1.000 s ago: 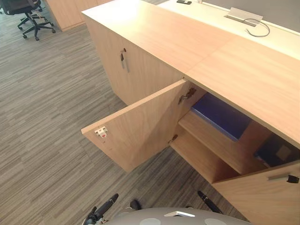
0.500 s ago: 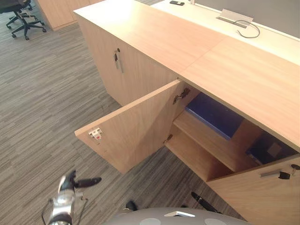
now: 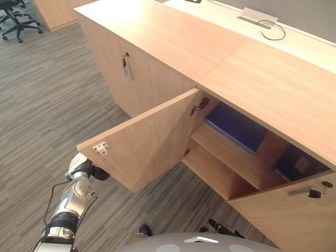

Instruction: Walk over to the cabinet, pick up the folder, carry it to the office cabinet, place the folder inside the office cabinet, then close the office cabinet door

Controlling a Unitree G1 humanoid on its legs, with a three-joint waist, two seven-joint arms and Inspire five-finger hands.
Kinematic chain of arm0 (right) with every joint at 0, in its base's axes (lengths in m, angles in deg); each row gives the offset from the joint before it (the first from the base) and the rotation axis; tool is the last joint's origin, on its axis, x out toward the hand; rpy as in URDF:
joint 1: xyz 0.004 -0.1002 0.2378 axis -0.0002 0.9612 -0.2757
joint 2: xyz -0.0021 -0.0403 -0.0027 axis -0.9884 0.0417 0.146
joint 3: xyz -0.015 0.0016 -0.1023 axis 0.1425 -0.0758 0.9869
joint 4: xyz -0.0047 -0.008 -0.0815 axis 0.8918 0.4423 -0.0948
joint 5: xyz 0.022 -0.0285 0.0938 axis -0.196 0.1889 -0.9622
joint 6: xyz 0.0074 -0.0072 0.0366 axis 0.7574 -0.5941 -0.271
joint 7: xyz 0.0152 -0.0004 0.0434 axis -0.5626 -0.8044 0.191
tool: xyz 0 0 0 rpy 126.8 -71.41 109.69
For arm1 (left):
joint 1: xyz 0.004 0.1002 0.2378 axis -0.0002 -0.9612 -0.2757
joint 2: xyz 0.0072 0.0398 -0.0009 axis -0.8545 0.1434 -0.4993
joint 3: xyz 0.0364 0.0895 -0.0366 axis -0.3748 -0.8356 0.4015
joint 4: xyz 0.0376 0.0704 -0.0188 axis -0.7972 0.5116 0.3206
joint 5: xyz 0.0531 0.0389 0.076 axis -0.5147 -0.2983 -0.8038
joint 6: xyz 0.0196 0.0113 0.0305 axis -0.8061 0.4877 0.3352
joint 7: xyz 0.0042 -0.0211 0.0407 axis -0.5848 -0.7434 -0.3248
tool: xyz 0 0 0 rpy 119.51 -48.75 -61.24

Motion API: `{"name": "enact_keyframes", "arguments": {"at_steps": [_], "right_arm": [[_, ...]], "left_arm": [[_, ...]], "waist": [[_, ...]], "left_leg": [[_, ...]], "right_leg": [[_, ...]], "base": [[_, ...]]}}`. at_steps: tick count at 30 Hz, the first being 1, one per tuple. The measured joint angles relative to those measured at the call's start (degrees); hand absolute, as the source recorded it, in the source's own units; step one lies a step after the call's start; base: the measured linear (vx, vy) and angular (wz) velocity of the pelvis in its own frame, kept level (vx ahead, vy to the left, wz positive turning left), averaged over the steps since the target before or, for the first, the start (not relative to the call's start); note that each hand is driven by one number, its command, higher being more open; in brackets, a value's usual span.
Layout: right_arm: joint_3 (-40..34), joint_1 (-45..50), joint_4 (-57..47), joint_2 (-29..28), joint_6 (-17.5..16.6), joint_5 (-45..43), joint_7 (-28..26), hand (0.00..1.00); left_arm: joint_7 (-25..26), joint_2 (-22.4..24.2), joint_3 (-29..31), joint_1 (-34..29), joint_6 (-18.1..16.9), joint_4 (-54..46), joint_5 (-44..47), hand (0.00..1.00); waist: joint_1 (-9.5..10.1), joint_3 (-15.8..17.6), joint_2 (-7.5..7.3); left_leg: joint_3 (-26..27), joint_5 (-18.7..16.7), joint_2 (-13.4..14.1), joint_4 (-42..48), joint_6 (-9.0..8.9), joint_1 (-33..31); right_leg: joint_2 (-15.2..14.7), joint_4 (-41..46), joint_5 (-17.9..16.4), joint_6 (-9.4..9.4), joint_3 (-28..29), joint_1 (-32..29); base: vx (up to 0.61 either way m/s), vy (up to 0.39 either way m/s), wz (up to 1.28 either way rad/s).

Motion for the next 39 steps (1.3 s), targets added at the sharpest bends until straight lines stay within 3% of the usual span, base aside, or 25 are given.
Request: {"name": "enact_keyframes", "arguments": {"at_steps": [3, 8, 12, 17, 22, 25, 30, 34, 39], "right_arm": [[0.57, 0.69, -0.81, 0.18, -0.07, 0.96, -0.67, 1.0], [0.73, 0.72, -2.28, 0.86, -0.8, 16.66, -1.31, 1.0], [0.51, 0.71, -3.2, 2.36, -2.06, 27.26, -3.74, 1.0], [-7.27, 0.66, -3.37, 2.31, -4.1, 38.59, -7.38, 1.0], [-13.93, 1.38, -3.18, 2.49, -4.38, 43.07, -8.56, 1.0], [-13.96, 4.0, -3.21, 3.82, -4.58, 46.9, -8.9, 1.0], [-5.28, 14.24, -1.4, 7.34, -4.14, 57.71, -11.84, 1.0], [2.13, 18.54, -1.07, 7.71, -5.69, 61.89, -15.57, 1.0], [6.35, 21.15, -1.77, 7.56, -7.43, 64.04, -17.15, 1.0]], "left_arm": [[-0.78, -3.63, -7.48, -0.3, -1.2, -2.72, -5.11, 1.0], [-5.36, -9.76, -19.55, -3.44, -8.0, -11.76, -10.1, 1.0], [-9.15, -9.73, -26.84, -4.87, -13.95, -17.39, -11.04, 1.0], [-15.51, -6.56, -32.45, -5.1, -19.38, -21.61, -10.77, 1.0], [-19.06, -2.12, -35.97, -4.82, -21.19, -22.06, -10.64, 1.0], [-20.09, -0.39, -36.46, -4.71, -21.15, -21.72, -9.32, 1.0], [-20.31, 0.97, -36.43, -4.13, -20.96, -20.07, -8.87, 1.0], [-20.3, 1.12, -36.36, -3.17, -20.76, -19.31, -8.9, 1.0], [-20.1, 2.59, -36.41, -0.95, -20.75, -19.26, -8.9, 1.0]], "waist": [[0.0, -0.14, -0.06], [-0.2, -1.17, -0.77], [-0.73, -2.33, -0.9], [-3.03, -3.84, -0.61], [-5.43, -3.82, -0.39], [-6.78, -3.8, -0.36], [-6.97, -3.56, 0.15], [-9.54, -2.45, 1.12], [-11.64, -1.93, 1.98]], "left_leg": [[0.07, 0.16, -0.17, 0.01, 0.24, -0.38], [-0.01, 0.24, -0.94, 0.0, 0.47, -1.02], [-0.13, 0.16, -1.65, 0.0, 0.74, -1.83], [-0.79, -0.27, -1.92, 0.14, 1.11, -2.2], [-0.81, -2.37, -1.65, 3.24, 1.06, -3.34], [-0.58, -3.49, -1.2, 5.01, 0.85, -4.5], [1.61, -6.05, 0.17, 8.47, 0.32, -5.36], [5.02, -8.99, 2.35, 12.71, 0.16, -6.72], [8.61, -12.25, 4.08, 16.94, -0.13, -6.48]], "right_leg": [[-0.32, 0.67, 0.1, -0.02, 0.28, -0.77], [-1.16, 0.67, 0.79, 0.47, 0.5, -1.68], [-1.88, 0.63, 1.21, 0.86, 0.57, -2.46], [-2.31, 0.61, 1.27, 0.95, 0.16, -2.45], [-2.57, 0.36, 1.26, 0.93, 0.34, -2.33], [-2.55, 0.09, 1.26, 0.93, 0.63, -2.79], [-2.02, 0.06, 1.21, 0.79, 3.52, -4.18], [-0.85, 0.61, 2.5, -0.44, 9.4, -7.89], [-0.24, 0.61, 4.09, -0.21, 14.97, -9.86]], "base": [[-0.05, 0.006, -0.02], [-0.06, 0.02, -0.03], [-0.03, 0.034, 0.0], [-0.01, 0.006, 0.05], [0.0, -0.004, -0.01], [0.01, -0.021, -0.03], [0.03, -0.038, -0.3], [-0.03, -0.04, -0.73], [-0.08, -0.005, -0.71]]}}
